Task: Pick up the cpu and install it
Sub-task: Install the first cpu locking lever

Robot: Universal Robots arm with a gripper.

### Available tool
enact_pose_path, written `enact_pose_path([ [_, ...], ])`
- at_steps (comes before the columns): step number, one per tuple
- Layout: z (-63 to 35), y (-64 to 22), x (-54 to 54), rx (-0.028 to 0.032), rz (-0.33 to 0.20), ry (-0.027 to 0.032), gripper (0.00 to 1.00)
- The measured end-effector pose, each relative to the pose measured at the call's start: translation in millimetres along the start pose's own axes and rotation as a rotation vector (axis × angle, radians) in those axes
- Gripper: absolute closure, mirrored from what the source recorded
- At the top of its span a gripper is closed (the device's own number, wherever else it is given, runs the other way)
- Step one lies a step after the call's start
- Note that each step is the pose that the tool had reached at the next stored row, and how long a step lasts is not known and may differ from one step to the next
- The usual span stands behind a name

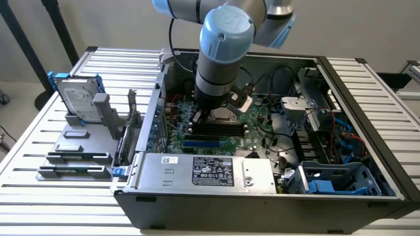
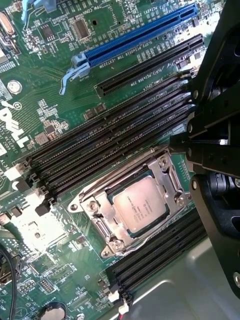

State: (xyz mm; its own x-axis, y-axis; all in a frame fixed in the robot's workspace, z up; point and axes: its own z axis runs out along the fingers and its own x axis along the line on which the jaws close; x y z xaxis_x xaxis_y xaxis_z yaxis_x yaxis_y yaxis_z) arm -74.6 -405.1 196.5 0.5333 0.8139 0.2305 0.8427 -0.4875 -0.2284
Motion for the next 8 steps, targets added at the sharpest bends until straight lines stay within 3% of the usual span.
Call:
enact_pose_path([
  [8,3.0,-0.3,0.8,0.0003,0.000,0.0004,0.89],
])
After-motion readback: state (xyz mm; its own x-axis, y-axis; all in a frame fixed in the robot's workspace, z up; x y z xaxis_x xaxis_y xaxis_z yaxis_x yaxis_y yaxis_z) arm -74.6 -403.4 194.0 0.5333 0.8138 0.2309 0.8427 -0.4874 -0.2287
